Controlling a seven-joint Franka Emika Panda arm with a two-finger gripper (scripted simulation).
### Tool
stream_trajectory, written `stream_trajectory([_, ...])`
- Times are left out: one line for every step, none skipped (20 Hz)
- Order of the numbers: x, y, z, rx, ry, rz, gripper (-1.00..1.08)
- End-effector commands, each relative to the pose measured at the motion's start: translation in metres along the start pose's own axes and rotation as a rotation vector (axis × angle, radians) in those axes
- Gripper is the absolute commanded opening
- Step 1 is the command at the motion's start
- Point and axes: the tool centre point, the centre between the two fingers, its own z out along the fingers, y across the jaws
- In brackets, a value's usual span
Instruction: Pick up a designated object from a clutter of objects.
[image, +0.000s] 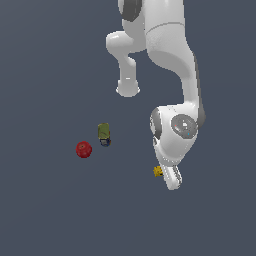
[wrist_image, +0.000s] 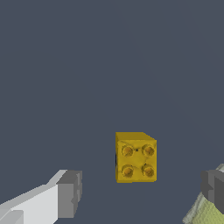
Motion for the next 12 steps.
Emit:
stream_trajectory([0.000, 0.001, 0.011, -0.001, 0.000, 0.001, 1.00])
stream_trajectory([0.000, 0.001, 0.017, -0.001, 0.000, 0.001, 1.00])
stream_trajectory([0.000, 0.001, 0.023, -0.001, 0.000, 0.002, 1.00])
stream_trajectory([0.000, 0.001, 0.027, -0.001, 0.000, 0.002, 1.00])
stream_trajectory([0.000, 0.001, 0.031, -0.001, 0.000, 0.003, 1.00])
stream_trajectory([0.000, 0.001, 0.034, -0.001, 0.000, 0.003, 1.00])
stream_trajectory([0.000, 0.001, 0.037, -0.001, 0.000, 0.003, 1.00])
stream_trajectory([0.000, 0.001, 0.038, -0.001, 0.000, 0.003, 1.00])
stream_trajectory([0.000, 0.001, 0.039, -0.001, 0.000, 0.003, 1.00])
stream_trajectory([0.000, 0.000, 0.040, -0.001, 0.000, 0.003, 1.00])
stream_trajectory([0.000, 0.000, 0.040, -0.001, 0.000, 0.003, 1.00])
stream_trajectory([0.000, 0.000, 0.040, -0.001, 0.000, 0.003, -1.00])
